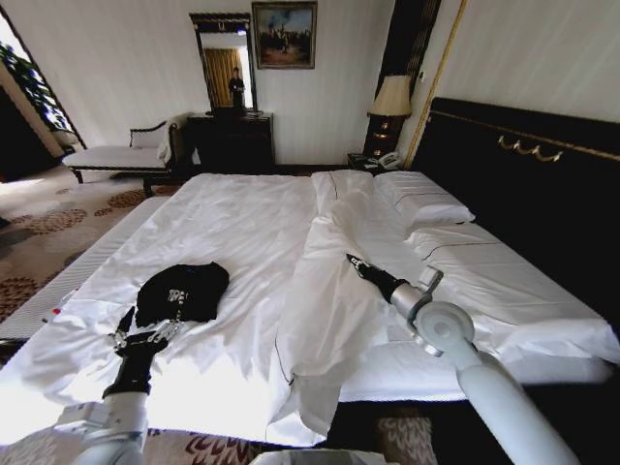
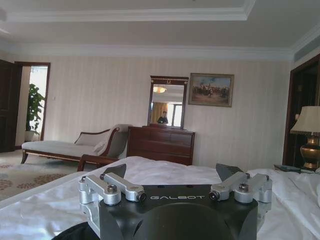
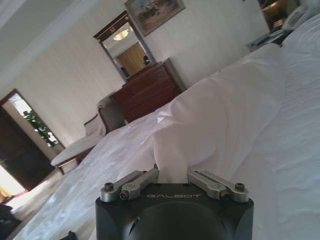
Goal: Fold the clothes on the bed.
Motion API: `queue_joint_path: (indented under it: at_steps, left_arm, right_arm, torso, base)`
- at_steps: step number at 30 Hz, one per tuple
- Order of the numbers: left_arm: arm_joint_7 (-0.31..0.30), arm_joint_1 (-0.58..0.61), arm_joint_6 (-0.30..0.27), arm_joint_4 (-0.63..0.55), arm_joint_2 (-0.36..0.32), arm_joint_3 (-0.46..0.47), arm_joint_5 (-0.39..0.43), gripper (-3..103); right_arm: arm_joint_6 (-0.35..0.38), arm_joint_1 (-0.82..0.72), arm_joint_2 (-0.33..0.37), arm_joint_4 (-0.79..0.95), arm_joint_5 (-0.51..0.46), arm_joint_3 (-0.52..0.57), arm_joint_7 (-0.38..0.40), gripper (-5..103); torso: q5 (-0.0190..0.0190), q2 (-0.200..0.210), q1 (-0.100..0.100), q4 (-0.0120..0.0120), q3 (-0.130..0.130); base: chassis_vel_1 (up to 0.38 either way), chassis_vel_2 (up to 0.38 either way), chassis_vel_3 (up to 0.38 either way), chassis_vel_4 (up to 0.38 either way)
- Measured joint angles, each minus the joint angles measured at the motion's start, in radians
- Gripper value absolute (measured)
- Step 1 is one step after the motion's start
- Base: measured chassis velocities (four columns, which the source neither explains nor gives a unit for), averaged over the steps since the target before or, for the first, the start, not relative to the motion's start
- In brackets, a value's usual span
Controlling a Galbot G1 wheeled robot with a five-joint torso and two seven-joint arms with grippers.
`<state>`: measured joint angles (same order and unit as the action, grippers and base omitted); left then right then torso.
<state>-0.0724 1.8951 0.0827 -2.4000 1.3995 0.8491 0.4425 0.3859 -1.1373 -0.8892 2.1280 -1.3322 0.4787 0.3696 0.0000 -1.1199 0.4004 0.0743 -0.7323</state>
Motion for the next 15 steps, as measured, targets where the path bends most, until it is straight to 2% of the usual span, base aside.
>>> queue_joint_path:
  at_steps: [3, 9, 12, 15]
  left_arm:
    - [0.001, 0.000, 0.006, -0.003, 0.001, 0.003, 0.009, 100]
    - [0.003, 0.000, 0.010, -0.002, 0.000, 0.003, 0.012, 100]
    - [0.004, -0.008, 0.011, 0.004, -0.004, -0.005, 0.012, 100]
    - [0.005, -0.015, 0.011, 0.006, -0.009, -0.010, 0.012, 100]
  right_arm:
    - [0.019, -0.074, -0.005, 0.010, 0.055, 0.075, 0.062, 1]
    - [0.021, -0.169, -0.030, 0.020, 0.110, 0.199, 0.071, 1]
    - [0.008, -0.237, -0.059, 0.015, 0.180, 0.324, 0.068, 1]
    - [-0.007, -0.267, -0.078, 0.006, 0.238, 0.384, 0.065, 1]
  torso:
    - [0.0001, 0.000, 0.000, 0.0000, 0.000]
    - [0.0001, 0.000, 0.000, 0.0000, 0.000]
    - [-0.0001, 0.000, 0.000, 0.0002, 0.000]
    - [-0.0001, 0.000, 0.000, 0.0003, 0.000]
  base:
    - [0.000, 0.000, 0.000, 0.000]
    - [0.000, 0.000, 0.000, 0.000]
    - [0.000, 0.000, 0.000, 0.000]
    - [0.000, 0.000, 0.000, 0.000]
